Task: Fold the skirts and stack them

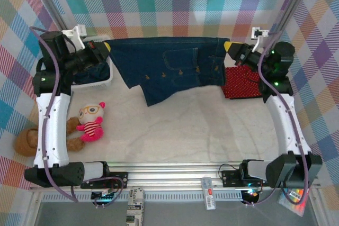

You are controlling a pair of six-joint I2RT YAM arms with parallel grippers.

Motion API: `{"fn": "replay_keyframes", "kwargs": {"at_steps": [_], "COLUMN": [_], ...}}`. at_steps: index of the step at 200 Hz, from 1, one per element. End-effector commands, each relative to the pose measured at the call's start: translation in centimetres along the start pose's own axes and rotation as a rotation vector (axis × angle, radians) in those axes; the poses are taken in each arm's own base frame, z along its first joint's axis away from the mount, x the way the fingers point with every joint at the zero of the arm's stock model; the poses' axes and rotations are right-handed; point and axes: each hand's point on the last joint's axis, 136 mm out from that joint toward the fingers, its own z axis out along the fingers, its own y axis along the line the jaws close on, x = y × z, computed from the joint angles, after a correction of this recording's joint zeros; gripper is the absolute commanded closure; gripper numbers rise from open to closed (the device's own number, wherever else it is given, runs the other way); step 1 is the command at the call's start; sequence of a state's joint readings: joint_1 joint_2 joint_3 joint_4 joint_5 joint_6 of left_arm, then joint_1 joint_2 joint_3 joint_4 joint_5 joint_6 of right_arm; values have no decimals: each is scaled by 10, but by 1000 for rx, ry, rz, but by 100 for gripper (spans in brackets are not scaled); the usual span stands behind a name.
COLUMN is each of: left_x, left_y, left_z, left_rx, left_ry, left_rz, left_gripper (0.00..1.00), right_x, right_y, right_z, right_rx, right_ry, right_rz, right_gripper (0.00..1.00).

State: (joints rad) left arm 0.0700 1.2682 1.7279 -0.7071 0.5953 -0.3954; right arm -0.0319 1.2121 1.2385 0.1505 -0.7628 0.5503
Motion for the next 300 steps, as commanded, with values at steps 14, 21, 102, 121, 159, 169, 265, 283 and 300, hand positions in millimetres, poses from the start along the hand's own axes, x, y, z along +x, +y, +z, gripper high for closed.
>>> {"fn": "replay_keyframes", "kwargs": {"at_steps": [14,21,102,121,159,169,265,283,300], "left_x": [-19,-18,2,32,82,91,64,55,56], "left_y": [-55,-61,58,110,196,208,231,230,215], "left_z": [-74,-80,39,94,172,185,239,242,238], "left_rx": [44,52,-117,-186,-329,-349,-455,-498,-484], "left_ry": [-145,-153,54,144,276,299,315,326,331], "left_rz": [131,139,-9,-1,-37,-34,24,7,-21], "left_gripper": [100,100,100,100,100,100,50,1,0], "right_x": [-29,-27,72,115,186,197,202,192,188], "right_y": [51,57,-59,-110,-189,-203,-269,-270,-260], "right_z": [-42,-47,-17,3,35,39,76,79,77], "right_rx": [8,8,147,182,262,285,436,459,461], "right_ry": [-134,-139,28,116,300,327,378,370,360], "right_rz": [-149,-162,62,168,366,393,477,509,518], "right_gripper": [100,100,100,100,100,100,77,40,1]}}
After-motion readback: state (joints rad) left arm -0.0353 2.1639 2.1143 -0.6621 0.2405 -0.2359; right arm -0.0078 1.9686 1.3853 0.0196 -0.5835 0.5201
